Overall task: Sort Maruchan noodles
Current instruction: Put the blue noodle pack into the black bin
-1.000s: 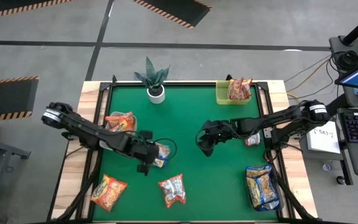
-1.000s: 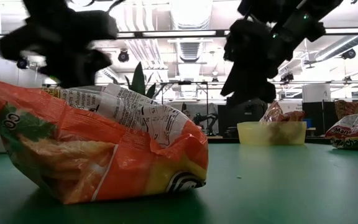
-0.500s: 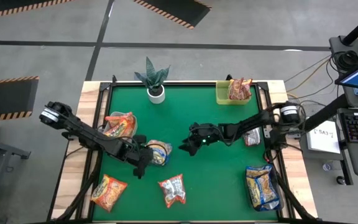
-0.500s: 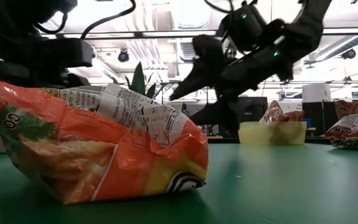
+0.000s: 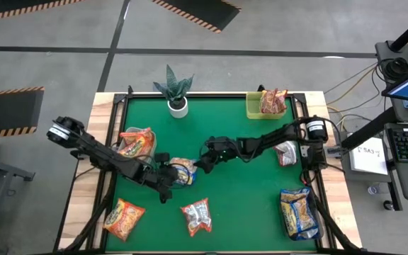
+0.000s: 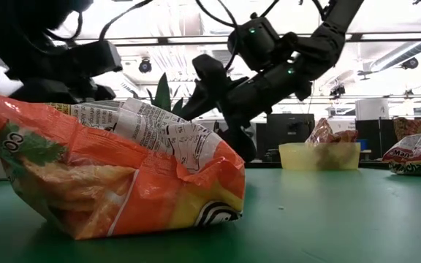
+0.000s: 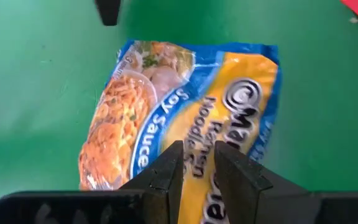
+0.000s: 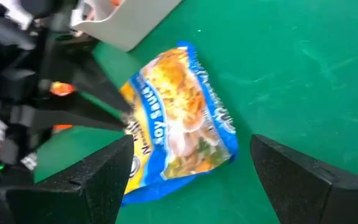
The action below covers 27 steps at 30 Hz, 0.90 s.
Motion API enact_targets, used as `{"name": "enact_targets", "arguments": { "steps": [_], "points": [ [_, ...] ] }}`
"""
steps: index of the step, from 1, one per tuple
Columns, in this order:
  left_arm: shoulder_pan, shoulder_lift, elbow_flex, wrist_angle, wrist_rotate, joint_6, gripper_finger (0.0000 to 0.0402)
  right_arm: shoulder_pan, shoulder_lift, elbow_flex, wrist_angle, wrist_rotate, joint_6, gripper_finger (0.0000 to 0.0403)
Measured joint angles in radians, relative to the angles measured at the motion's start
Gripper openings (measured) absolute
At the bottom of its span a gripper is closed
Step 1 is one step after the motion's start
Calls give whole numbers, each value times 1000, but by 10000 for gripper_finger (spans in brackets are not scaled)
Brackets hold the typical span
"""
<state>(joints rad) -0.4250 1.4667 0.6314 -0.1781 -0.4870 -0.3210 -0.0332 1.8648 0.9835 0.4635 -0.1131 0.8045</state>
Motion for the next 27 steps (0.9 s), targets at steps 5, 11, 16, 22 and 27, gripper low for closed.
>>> {"name": "enact_targets", "arguments": {
  "steps": [5,11,16,22,27],
  "points": [
    [-23,-22,45,-146,0,-13,75,-3,0,20,-31,0,-12,308],
    [-50,-25,54,-221,10,-53,75,-2,3,23,-40,8,-12,310],
    [-51,-25,7,-172,10,-98,75,-2,42,22,-16,10,-11,307],
    [-51,-26,-40,-107,6,-129,75,-1,122,70,-3,11,-17,306],
    [-51,-26,-74,-50,-1,-141,75,8,175,146,-12,-5,-65,306]
  ]
}}
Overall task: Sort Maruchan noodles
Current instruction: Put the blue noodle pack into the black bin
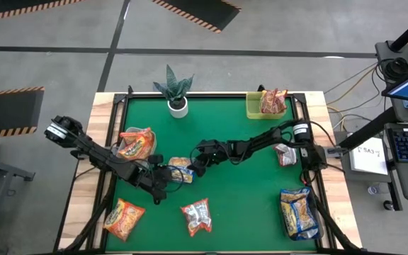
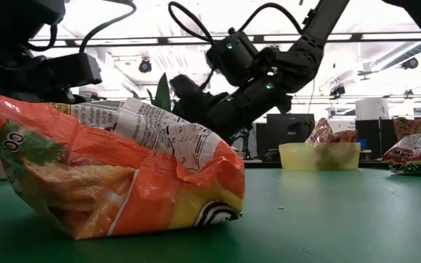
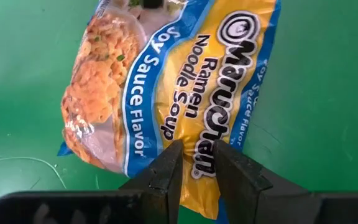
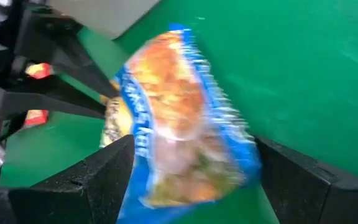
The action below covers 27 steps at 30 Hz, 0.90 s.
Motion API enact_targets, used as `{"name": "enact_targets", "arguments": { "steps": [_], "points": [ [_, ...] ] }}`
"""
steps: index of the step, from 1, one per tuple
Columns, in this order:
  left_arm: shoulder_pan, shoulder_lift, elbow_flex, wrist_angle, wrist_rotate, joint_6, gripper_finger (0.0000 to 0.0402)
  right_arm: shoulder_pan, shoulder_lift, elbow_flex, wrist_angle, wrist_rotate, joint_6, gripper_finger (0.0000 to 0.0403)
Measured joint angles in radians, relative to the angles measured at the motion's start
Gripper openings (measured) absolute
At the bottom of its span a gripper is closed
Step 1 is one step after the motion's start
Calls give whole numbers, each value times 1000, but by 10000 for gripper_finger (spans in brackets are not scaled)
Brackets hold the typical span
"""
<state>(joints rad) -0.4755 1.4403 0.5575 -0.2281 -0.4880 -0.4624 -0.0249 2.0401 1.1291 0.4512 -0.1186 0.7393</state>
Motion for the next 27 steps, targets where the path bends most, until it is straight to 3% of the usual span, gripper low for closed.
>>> {"name": "enact_targets", "arguments": {
  "steps": [6,16,27],
  "points": [
    [0,1,-11,28,-10,-10,75,10,35,82,12,-77,-42,306],
    [0,1,-15,27,-27,-26,74,18,118,180,4,-91,-43,294],
    [0,3,-19,44,-60,-20,74,17,114,186,-4,-94,-44,173]
  ]
}}
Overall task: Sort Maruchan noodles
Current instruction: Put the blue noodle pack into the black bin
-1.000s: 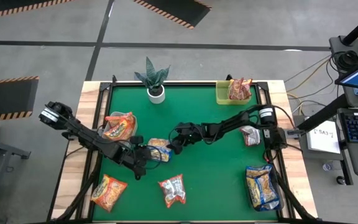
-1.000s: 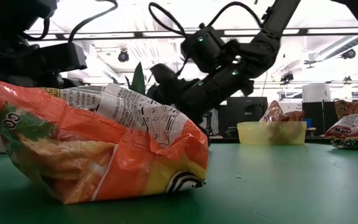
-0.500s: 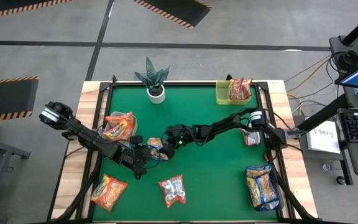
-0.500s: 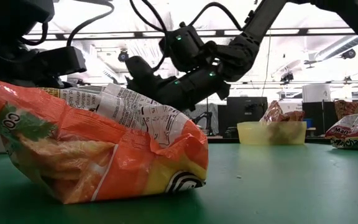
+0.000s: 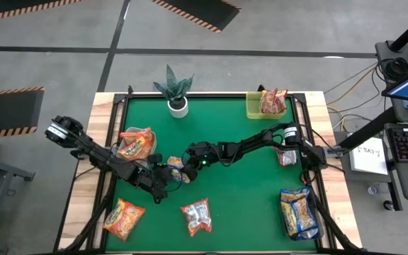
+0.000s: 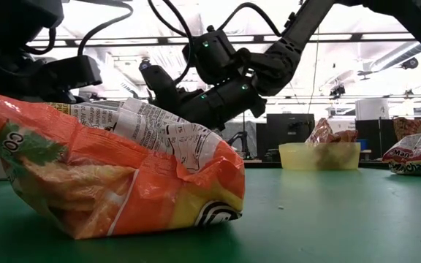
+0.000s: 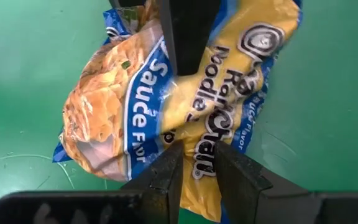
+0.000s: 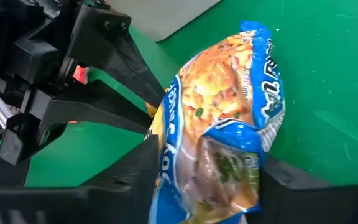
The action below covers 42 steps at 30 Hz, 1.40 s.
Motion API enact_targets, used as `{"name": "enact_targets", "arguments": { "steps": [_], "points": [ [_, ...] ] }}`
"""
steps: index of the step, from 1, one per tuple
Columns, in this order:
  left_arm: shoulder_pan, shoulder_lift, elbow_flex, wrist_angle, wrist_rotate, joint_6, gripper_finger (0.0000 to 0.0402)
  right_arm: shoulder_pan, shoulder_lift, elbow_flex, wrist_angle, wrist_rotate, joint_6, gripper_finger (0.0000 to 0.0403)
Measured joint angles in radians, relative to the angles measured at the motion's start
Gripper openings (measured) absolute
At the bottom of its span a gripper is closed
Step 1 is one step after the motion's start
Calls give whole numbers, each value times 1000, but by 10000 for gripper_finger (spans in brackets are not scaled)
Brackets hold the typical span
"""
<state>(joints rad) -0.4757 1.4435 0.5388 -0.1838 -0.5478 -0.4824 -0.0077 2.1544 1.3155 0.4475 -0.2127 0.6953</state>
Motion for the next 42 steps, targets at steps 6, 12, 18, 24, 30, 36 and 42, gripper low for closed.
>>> {"name": "enact_targets", "arguments": {
  "steps": [6,12,18,24,30,36,42],
  "points": [
    [-1,0,0,6,-9,1,74,-1,0,0,-2,-5,-32,86],
    [-5,-12,22,9,-3,31,74,-5,-43,0,-109,-22,-118,36],
    [-8,-43,90,-4,7,170,74,-5,-135,-1,-282,-13,-225,19],
    [-8,-134,137,4,-17,395,74,2,-266,-2,-509,4,-316,15],
    [-7,-276,142,69,-51,628,74,26,-417,-1,-747,11,-341,14],
    [0,-406,142,171,-100,821,74,81,-577,-2,-952,37,-266,14],
    [11,-468,142,310,-99,992,74,169,-709,8,-1116,28,-164,13]
  ]
}}
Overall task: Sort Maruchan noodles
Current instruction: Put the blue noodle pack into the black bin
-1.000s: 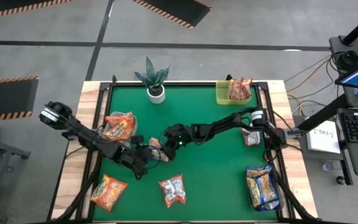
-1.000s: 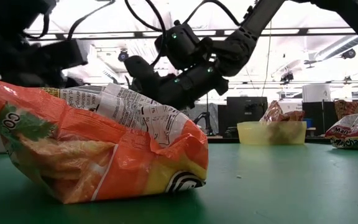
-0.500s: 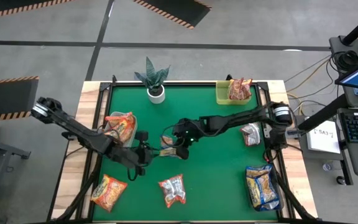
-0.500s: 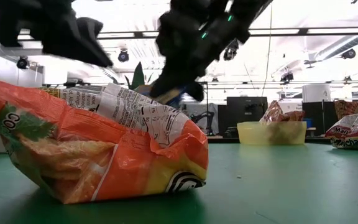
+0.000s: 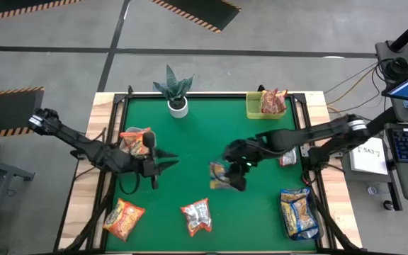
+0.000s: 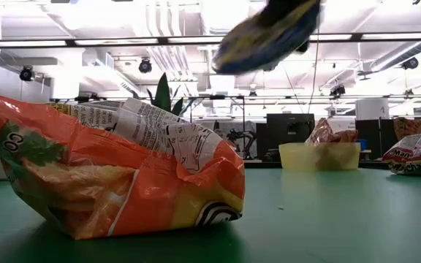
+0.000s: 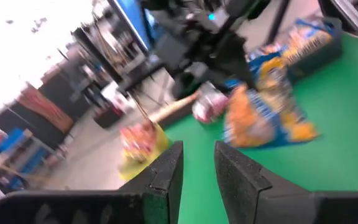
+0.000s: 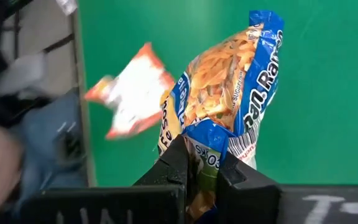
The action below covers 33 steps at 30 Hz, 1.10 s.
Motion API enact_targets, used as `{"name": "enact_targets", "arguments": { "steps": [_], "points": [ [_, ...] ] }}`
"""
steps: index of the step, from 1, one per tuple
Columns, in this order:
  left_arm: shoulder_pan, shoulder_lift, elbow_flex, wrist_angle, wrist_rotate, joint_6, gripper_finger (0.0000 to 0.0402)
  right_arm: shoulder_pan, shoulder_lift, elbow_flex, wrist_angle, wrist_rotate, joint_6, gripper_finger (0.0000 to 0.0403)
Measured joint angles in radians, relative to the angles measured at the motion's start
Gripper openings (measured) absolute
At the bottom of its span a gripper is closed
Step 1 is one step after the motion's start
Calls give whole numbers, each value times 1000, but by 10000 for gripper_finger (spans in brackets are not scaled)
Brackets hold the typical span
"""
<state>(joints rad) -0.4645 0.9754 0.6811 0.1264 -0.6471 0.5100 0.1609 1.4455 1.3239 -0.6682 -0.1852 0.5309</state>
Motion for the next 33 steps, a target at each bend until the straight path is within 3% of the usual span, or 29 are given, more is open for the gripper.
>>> {"name": "enact_targets", "arguments": {
  "steps": [3,6,9,14,18,33],
  "points": [
    [4,-4,0,90,0,119,74,58,-53,25,-142,-28,84,13],
    [9,-2,0,170,0,208,74,121,-90,55,-309,-107,315,13],
    [14,4,0,187,1,224,74,187,-123,81,-440,-231,591,13],
    [18,15,0,187,1,259,75,308,-157,73,-567,-274,847,13],
    [18,19,0,185,1,257,75,388,-153,50,-621,-336,847,13],
    [16,19,0,184,2,213,75,509,-152,-132,-606,-224,743,13]
  ]
}}
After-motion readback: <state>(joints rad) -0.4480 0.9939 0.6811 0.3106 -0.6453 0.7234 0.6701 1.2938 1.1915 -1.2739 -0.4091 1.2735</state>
